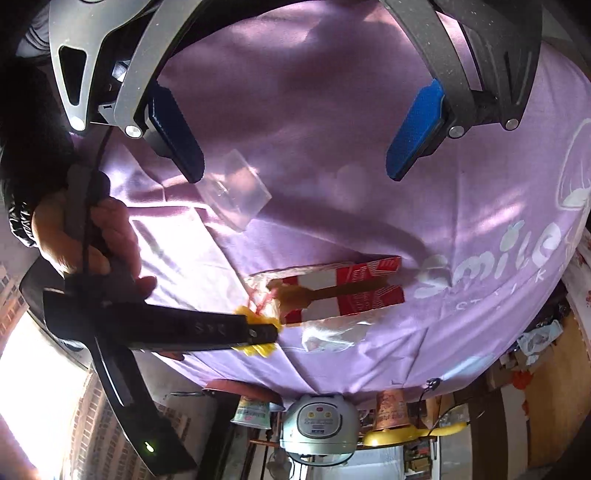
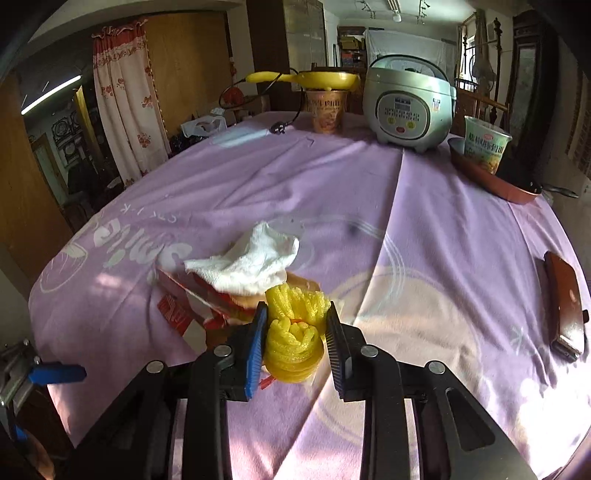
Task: Collect trash
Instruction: 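Grasp the clear plastic container with the left gripper and lift it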
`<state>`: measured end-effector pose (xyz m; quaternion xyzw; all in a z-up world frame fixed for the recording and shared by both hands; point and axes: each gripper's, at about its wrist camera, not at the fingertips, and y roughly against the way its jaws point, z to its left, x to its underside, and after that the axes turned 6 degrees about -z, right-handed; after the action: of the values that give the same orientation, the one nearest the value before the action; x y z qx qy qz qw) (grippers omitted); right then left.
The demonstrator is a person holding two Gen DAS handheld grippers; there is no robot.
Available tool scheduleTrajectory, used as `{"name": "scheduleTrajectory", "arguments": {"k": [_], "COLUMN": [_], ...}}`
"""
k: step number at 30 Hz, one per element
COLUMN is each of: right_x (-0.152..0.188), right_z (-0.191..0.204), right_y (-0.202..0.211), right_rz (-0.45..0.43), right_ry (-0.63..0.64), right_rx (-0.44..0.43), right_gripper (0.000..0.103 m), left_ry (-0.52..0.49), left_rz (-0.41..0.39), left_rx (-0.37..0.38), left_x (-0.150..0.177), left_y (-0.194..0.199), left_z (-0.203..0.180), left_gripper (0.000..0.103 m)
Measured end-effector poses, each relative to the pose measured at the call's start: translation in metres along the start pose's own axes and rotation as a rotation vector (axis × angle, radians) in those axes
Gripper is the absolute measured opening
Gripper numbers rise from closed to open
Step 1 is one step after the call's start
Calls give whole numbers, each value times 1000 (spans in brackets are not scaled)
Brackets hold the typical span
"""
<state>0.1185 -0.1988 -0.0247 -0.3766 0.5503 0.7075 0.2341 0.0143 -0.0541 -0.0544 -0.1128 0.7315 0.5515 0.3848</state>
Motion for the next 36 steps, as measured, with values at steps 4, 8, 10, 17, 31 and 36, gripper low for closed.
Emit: {"name": "scheduleTrajectory", "arguments": {"k": [4, 8, 10, 17, 31, 36], "right_x": [5, 17, 17, 22, 22, 21], "right_z": [-2, -4, -5, -3, 5, 1], "right_y": [-7, -17, -15, -15, -12, -10], "right_rz": [-7, 24, 18, 29, 23, 8], "right_ry": [-41, -48, -50, -30, 21, -4], "right_rx": [-51, -55, -55, -35, -20, -39], "right_gripper": [32, 32, 32, 32, 35, 33], "left_ry": [11, -19, -49, -3, 138, 149], "left_rz": [50, 67, 68, 69, 58, 36], "left_rx": [-8, 11, -2, 0, -68, -103], "left_x": [-1, -3, -4, -8, -14, -15], "left_y": [-22, -34, -39, -53, -48, -45], "left_z": [-6, -20, -27, -14, 27, 32], "left_gripper": [95, 95, 94, 57, 56, 55]}}
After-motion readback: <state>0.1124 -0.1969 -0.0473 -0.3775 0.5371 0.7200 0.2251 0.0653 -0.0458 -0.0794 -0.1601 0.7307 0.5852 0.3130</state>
